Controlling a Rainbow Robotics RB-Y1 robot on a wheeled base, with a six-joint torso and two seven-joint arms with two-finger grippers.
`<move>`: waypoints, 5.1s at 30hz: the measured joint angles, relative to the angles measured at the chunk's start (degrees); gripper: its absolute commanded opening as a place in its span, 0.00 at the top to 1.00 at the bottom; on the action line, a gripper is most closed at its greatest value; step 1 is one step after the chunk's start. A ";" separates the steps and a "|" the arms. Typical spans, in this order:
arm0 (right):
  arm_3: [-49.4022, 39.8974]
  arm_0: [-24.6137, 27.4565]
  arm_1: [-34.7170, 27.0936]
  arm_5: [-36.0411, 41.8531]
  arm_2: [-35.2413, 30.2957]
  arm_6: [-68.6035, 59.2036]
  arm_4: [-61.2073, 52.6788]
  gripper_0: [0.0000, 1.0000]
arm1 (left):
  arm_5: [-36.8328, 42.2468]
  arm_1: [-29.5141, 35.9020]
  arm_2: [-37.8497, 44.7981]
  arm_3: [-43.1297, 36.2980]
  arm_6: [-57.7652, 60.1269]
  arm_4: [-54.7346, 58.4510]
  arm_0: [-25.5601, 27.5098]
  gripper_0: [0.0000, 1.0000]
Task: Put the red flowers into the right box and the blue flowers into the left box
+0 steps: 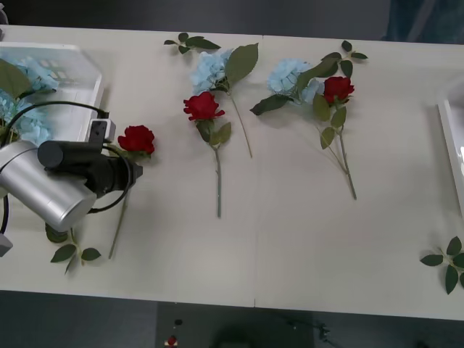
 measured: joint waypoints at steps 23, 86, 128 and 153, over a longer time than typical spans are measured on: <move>-16.12 -0.01 0.50 13.44 -0.01 -17.07 -22.67 0.00 | -1.41 -12.13 -0.01 17.33 -3.62 -6.66 -8.31 0.10; -8.48 -8.10 35.09 7.38 -0.31 -44.79 14.92 0.00 | -31.72 -5.50 21.81 -15.48 -16.50 43.90 10.18 1.00; -53.97 28.51 31.58 31.41 -40.18 49.58 -49.97 0.00 | -13.38 -23.10 23.87 3.36 -82.17 107.84 -3.78 1.00; -55.74 29.80 42.39 21.68 -27.79 49.64 -40.56 0.00 | -13.38 -31.20 19.37 8.49 -86.10 106.23 -4.28 1.00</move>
